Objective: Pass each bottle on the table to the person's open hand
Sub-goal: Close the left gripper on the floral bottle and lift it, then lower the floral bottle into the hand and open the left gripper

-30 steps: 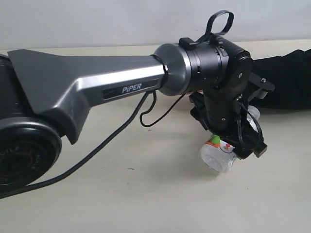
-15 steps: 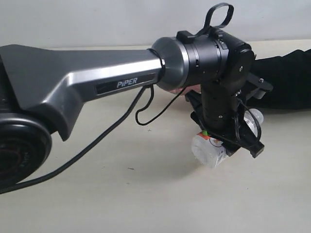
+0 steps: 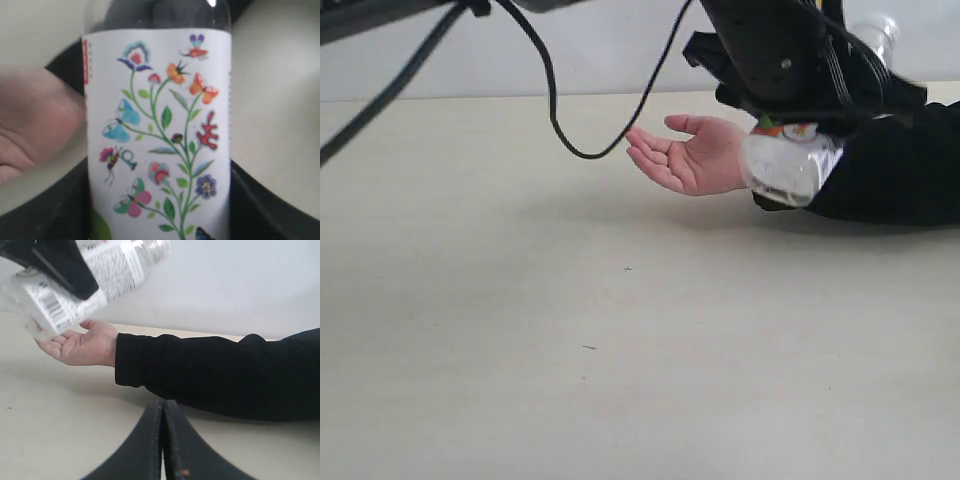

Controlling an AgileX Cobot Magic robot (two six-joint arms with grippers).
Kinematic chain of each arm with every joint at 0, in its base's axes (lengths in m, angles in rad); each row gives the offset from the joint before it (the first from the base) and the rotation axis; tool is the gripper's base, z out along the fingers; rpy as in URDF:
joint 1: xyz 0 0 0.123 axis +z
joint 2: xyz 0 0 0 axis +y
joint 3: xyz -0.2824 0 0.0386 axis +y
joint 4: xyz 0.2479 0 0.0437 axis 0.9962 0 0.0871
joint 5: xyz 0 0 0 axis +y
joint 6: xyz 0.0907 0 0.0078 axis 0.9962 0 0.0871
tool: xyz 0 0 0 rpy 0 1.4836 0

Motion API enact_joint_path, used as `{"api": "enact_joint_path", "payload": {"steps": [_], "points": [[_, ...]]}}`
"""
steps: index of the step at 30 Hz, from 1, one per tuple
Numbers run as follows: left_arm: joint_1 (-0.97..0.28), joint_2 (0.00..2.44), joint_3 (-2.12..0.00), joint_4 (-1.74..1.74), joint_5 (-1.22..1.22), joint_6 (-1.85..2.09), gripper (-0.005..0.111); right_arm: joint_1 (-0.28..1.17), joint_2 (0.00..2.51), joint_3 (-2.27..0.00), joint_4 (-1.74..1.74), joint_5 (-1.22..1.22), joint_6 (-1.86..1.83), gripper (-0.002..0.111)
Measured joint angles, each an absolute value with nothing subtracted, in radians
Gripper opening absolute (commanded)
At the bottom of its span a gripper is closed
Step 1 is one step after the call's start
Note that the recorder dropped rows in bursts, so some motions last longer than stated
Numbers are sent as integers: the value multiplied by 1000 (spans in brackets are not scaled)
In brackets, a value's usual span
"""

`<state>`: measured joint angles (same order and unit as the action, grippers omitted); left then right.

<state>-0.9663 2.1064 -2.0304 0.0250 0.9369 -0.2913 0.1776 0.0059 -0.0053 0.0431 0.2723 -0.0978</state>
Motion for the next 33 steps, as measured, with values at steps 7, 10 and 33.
{"api": "enact_joint_path", "payload": {"steps": [7,10,33], "points": [[-882,2117,-2030,37,864,-632,0,178,6,-5,43,272,-98,0],[-860,2141,-2030,41,842,-739,0,178,6,-5,43,272,-98,0],[-765,2287,-2030,74,810,-969,0,178,6,-5,43,272,-98,0]]}}
